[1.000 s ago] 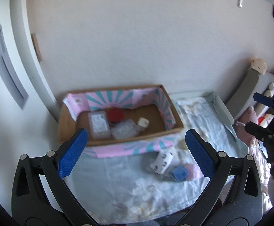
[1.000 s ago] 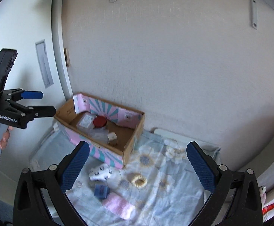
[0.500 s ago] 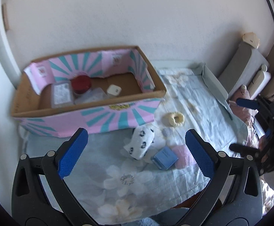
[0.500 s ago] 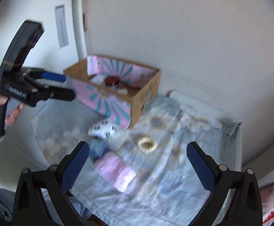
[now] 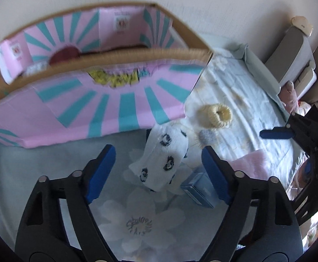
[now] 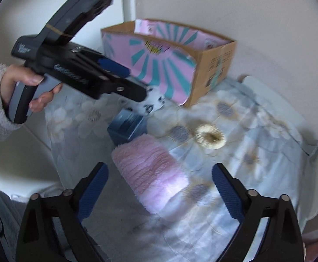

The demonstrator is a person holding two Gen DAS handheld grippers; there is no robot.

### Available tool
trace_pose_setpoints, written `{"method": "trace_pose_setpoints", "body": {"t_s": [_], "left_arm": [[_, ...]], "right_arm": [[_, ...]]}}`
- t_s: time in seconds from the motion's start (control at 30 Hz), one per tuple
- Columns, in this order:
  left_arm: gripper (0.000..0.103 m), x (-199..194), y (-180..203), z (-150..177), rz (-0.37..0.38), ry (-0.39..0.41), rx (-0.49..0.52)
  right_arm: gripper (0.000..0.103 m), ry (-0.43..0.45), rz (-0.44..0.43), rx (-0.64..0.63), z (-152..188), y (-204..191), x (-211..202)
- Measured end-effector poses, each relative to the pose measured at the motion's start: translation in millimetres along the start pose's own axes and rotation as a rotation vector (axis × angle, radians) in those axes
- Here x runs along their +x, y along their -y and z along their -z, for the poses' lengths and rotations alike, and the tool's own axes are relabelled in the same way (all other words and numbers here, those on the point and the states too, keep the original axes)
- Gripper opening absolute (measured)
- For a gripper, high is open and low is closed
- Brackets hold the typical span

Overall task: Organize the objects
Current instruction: 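Grasp the panda-print sock with left tool while right tool grasps the pink cloth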

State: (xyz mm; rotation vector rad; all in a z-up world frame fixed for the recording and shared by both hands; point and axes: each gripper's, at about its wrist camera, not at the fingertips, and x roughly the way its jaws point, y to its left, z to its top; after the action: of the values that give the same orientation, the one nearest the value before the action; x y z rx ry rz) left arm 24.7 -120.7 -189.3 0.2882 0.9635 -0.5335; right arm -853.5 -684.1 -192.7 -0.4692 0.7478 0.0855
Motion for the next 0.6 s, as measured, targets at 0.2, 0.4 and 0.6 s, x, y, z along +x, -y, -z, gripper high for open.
{"method": "trace_pose_setpoints", "body": {"t_s": [0.2, 0.4, 0.6], "left_arm": [[0.073, 21, 2, 2, 0.0, -0.014, 0.008], [0.062, 30, 7, 1, -0.016, -0.018, 0.024], [0.037, 32, 13, -2, -0.026, -0.015, 0.03]], "right_arm": [[0.075, -0.033, -0.047, -0.025, 4, -4, 20], [0.065, -0.047, -0.055, -0.032, 8, -4, 25], [0.055, -0.044, -0.064, -0.018, 10, -3, 24]]}}
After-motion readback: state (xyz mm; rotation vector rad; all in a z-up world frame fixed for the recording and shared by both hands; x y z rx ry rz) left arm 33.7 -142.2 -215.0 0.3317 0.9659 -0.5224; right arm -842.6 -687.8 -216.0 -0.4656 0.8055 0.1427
